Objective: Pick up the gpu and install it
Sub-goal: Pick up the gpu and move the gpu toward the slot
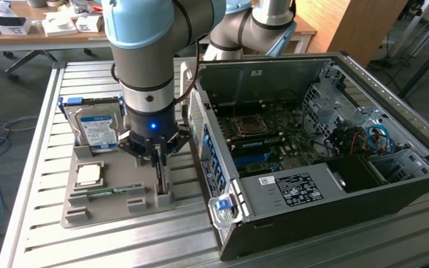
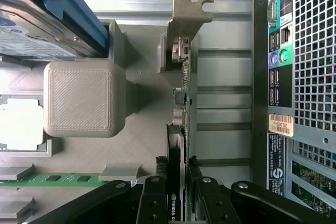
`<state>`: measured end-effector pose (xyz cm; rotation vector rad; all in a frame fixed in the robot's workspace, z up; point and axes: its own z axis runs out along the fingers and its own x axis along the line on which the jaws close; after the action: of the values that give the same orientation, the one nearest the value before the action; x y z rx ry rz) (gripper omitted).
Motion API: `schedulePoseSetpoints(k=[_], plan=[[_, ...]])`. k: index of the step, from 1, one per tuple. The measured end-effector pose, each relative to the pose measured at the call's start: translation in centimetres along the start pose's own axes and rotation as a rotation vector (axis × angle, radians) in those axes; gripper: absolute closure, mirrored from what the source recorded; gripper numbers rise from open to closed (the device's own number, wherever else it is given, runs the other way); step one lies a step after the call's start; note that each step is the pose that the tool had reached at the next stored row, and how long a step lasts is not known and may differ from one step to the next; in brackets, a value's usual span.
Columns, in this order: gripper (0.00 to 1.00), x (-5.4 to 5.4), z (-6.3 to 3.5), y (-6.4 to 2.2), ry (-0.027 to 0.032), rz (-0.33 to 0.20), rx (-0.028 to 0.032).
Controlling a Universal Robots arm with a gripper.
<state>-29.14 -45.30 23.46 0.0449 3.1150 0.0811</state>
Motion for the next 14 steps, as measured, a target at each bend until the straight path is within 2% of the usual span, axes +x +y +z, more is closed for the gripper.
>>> schedulePoseSetpoints(k=[4, 8, 11, 14], plan=[[0.74, 0.0, -0.03, 0.00, 0.0000, 0.000, 0.0000], [0.74, 0.0, -0.87, 0.04, 0.0000, 0.000, 0.0000], [0.74, -0.2, -6.30, 0.33, 0.0000, 0.000, 0.0000], [0.74, -0.2, -7.65, 0.40, 0.0000, 0.000, 0.0000]])
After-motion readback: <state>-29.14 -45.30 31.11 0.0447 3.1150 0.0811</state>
